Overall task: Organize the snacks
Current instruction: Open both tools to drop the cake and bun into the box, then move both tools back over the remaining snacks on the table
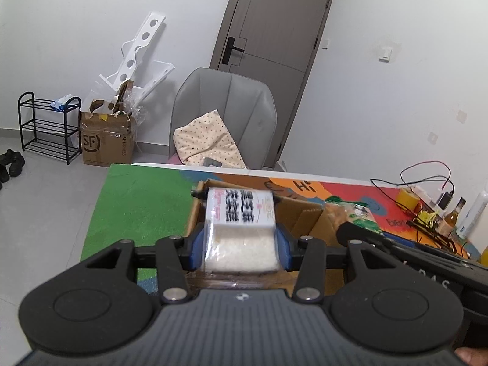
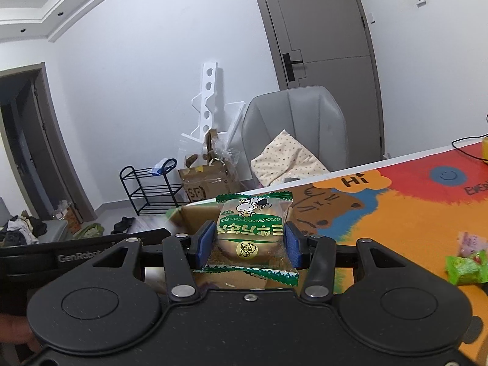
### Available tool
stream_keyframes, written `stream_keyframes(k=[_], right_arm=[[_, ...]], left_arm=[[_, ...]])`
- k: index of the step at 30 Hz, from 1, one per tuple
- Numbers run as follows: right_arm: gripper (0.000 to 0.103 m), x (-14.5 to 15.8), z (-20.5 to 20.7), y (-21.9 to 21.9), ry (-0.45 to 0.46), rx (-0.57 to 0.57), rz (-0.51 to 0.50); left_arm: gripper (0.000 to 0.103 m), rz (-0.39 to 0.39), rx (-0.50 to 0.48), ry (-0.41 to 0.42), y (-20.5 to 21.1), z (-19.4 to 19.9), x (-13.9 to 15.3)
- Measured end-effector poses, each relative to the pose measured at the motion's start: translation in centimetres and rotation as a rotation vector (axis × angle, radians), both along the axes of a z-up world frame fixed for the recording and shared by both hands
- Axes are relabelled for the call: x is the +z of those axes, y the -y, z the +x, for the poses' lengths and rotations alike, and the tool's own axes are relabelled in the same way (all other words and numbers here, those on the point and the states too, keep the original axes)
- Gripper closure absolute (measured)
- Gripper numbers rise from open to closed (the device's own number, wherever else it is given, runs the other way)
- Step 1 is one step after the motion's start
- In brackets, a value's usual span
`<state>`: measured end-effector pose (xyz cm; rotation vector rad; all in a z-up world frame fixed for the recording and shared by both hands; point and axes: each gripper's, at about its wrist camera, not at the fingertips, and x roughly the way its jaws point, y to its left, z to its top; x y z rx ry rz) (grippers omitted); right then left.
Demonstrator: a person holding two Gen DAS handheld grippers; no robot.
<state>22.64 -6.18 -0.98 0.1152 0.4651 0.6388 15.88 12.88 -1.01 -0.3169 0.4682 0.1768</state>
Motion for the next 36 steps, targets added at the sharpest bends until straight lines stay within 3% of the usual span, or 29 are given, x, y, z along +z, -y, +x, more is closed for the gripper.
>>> stream_keyframes(k=[3, 5, 8, 13, 17, 25, 36], right_arm=[[0.055, 0.1, 0.3, -0.5, -0.012, 0.023, 0.020], [0.041, 0.2, 0.3, -0.6, -0.022, 0.037, 0.039], [0.035, 0.5, -0.2, -0.4, -0.012, 0.030, 0.050], [0.021, 1.0, -1.4, 1.1, -0.018, -0.004, 0.070], [0.007, 1.2, -2.6, 3.0, 0.000, -0.017, 0.074], [0.000, 1.7, -3.1, 5.7, -0.015, -0.069, 0.049], [0.000, 1.8, -5.9, 10.0, -0.013, -0.122, 0.039]], left_arm=[[0.055, -0.010, -0.001, 0.021, -0.6, -0.2, 0.5], [0.054, 0.006, 0.006, 0.031, -0.8, -0.5, 0.9], [0.049, -0.007, 0.022, 0.026, -1.3, -1.1, 1.3], [0.027, -0.008, 0.027, 0.018, -1.0, -2.3, 1.6], [0.019, 0.014, 0.019, 0.005, 0.3, -3.1, 1.8], [0.006, 0.050, -0.016, 0.024, 2.8, -4.1, 2.5], [0.003, 0.035, -0.053, 0.016, 5.1, -5.4, 3.0]])
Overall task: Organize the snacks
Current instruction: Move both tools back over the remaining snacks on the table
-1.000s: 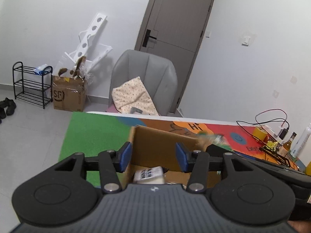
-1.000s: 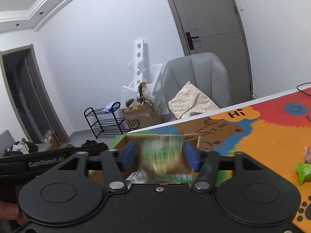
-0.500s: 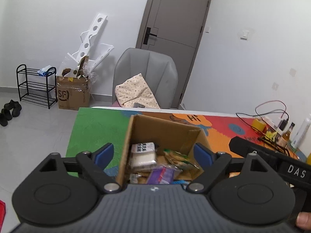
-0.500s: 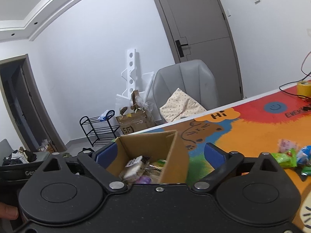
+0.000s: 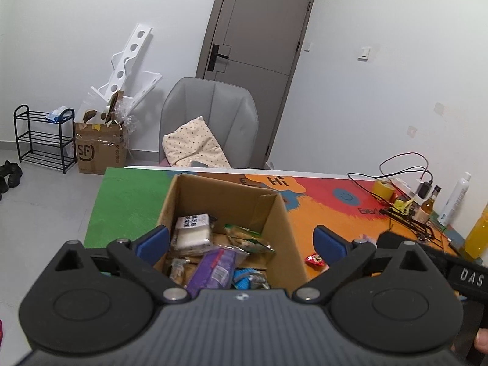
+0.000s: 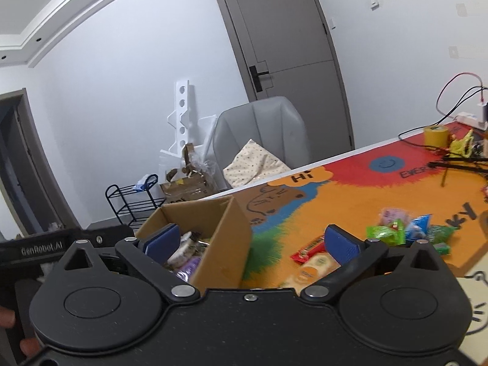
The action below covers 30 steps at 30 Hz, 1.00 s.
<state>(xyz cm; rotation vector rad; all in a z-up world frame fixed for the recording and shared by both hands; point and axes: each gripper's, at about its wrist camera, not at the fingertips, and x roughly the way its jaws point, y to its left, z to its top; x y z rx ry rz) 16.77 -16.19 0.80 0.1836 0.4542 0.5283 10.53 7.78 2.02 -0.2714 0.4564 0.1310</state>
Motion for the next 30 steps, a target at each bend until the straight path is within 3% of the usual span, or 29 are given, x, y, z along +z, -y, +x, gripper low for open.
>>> stream_keyframes(k=[15, 30], right_arm=[[0.000, -0.4, -2.0, 6.3, -0.019, -0.098, 0.015], [0.000, -1.8, -2.1, 11.9, -0.063, -0.172, 0.065]], left_arm=[[0.000, -0.003, -0.128, 0.025, 3.7, -1.4, 0.5], [0.000, 0.015, -0.188, -0.002, 7.6, -0.9, 0.4]])
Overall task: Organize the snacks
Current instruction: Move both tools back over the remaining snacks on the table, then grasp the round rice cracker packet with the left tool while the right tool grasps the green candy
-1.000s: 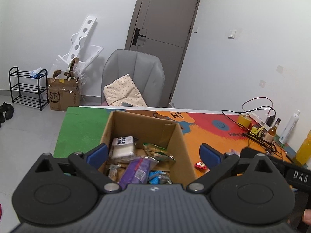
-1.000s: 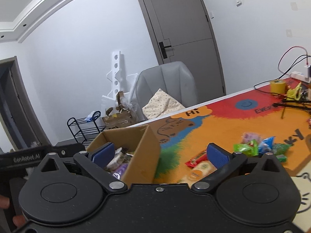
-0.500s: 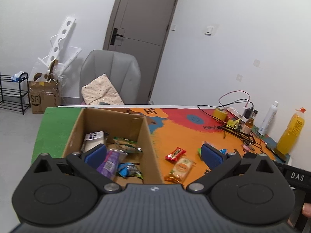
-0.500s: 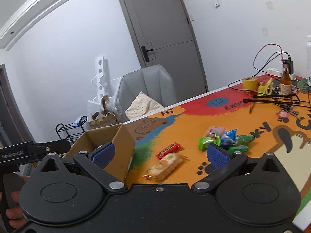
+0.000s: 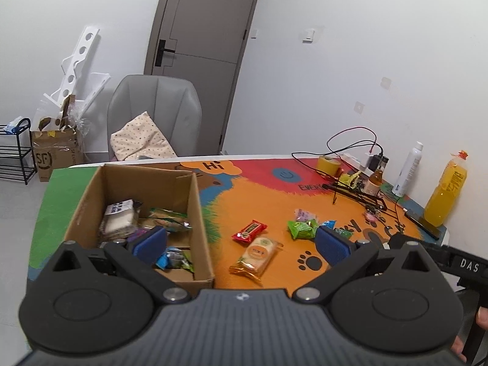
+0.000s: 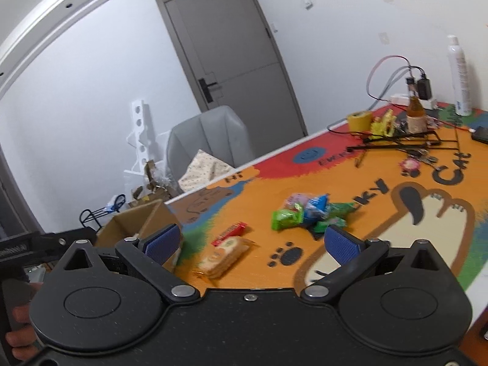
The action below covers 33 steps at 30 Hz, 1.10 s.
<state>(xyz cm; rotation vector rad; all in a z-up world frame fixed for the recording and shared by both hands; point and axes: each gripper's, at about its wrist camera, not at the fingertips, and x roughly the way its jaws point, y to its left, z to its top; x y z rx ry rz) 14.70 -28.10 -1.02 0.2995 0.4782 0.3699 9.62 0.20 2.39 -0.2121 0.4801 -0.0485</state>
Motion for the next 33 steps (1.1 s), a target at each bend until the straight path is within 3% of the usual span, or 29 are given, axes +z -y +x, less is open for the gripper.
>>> stream_keyframes(k=[12, 20, 33], right_arm=[[0.001, -2.4, 2.6, 1.7, -0.047, -0.042, -0.021], [0.009, -3.5, 6.0, 2.5, -0.085, -0.062, -0.037], [0.020, -5.8, 10.8, 4.1, -0.160, -0.054, -0.059]], left_arm=[[0.001, -0.007, -0.077, -0.038, 2.9, 2.3, -1.2], [0.003, -0.002, -0.094, -0.053, 4.9, 5.2, -1.9], [0.021, 0.029, -0.068, -0.140, 8.4, 11.1, -5.2]])
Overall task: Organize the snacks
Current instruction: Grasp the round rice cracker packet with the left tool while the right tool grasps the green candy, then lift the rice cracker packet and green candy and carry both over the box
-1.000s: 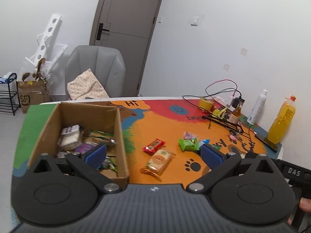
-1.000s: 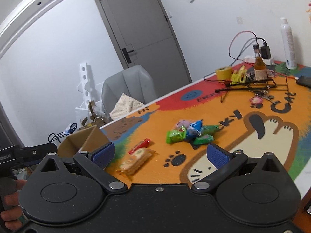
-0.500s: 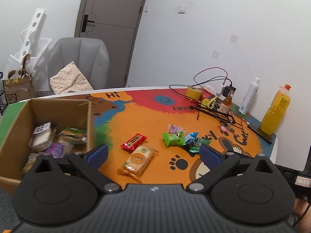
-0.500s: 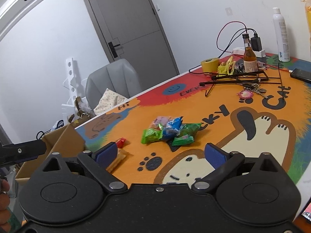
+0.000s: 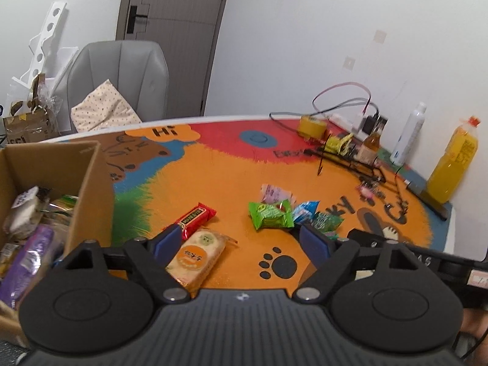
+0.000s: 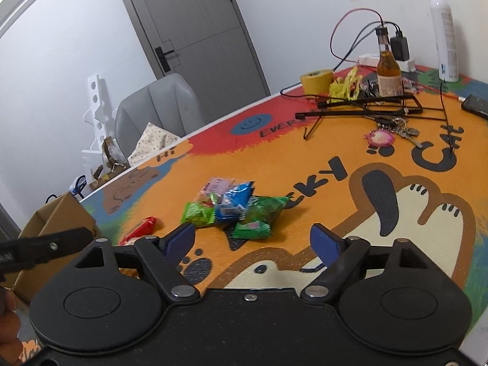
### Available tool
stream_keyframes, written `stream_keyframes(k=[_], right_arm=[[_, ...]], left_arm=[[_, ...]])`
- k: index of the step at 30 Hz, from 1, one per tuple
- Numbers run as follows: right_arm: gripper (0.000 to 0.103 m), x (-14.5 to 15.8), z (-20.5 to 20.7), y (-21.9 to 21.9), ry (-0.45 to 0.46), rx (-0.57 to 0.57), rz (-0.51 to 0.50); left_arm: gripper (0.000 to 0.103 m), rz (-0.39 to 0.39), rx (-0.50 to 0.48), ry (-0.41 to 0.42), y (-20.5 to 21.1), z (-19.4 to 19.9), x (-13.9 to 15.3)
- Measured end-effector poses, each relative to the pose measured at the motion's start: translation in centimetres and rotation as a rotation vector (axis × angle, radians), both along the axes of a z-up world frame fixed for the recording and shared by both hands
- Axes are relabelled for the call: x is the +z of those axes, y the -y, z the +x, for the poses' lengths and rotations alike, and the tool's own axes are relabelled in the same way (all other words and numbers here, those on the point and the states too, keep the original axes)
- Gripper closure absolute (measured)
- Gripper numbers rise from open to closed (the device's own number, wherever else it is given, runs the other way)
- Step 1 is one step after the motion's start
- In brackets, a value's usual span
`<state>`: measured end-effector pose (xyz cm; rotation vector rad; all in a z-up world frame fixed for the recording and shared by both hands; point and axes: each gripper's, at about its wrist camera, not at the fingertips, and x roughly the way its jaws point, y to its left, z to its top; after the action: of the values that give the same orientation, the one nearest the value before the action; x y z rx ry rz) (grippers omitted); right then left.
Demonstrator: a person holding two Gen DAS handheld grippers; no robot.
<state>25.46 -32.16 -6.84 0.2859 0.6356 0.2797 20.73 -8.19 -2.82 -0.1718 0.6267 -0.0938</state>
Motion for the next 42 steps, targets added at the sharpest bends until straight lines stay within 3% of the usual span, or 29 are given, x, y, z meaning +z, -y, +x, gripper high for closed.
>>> stream_keyframes(k=[9, 13, 18, 22, 25, 26, 28, 42], right_arm=[[0.024, -1.4, 2.5, -0.2, -0.034, 0.008, 0.012], [0.026, -2.1, 3.6, -0.6, -0.054, 0.013, 0.015], [0.029, -2.5, 4.8, -1.3, -0.065, 0.012, -0.001], [0.038, -2.9, 5.7, -1.9, -0.076, 0.021, -0.005], [0.051, -3.1, 5.8, -2.2, -0.071, 0.011, -0.031], [0.067, -3.0, 5.8, -2.3, -0.071, 0.008, -0.040], [0.072, -3.1, 5.6, -2.0, -0.083, 0.027, -0.013], [0.075, -1.3, 0.3, -1.3, 0.001, -0.033, 0.034]], left_arm=[[0.034, 0.072, 0.046, -0.100, 0.0, 3.5, -3.3], [0.035, 0.107, 0.068, -0.122, -0.4, 4.2, -4.2], [0.041, 0.089, 0.069, -0.181, -0.8, 5.0, -5.5], [0.050, 0.049, 0.057, -0.217, -1.0, 4.9, -6.3], [0.058, 0.057, 0.051, -0.206, -0.9, 4.6, -6.3], [0.060, 0.054, 0.051, -0.206, -0.9, 4.7, -6.3], [0.068, 0.051, 0.047, -0.202, -0.9, 4.7, -6.3], [0.069, 0.007, -0.049, -0.092, 0.1, 1.8, -4.3]])
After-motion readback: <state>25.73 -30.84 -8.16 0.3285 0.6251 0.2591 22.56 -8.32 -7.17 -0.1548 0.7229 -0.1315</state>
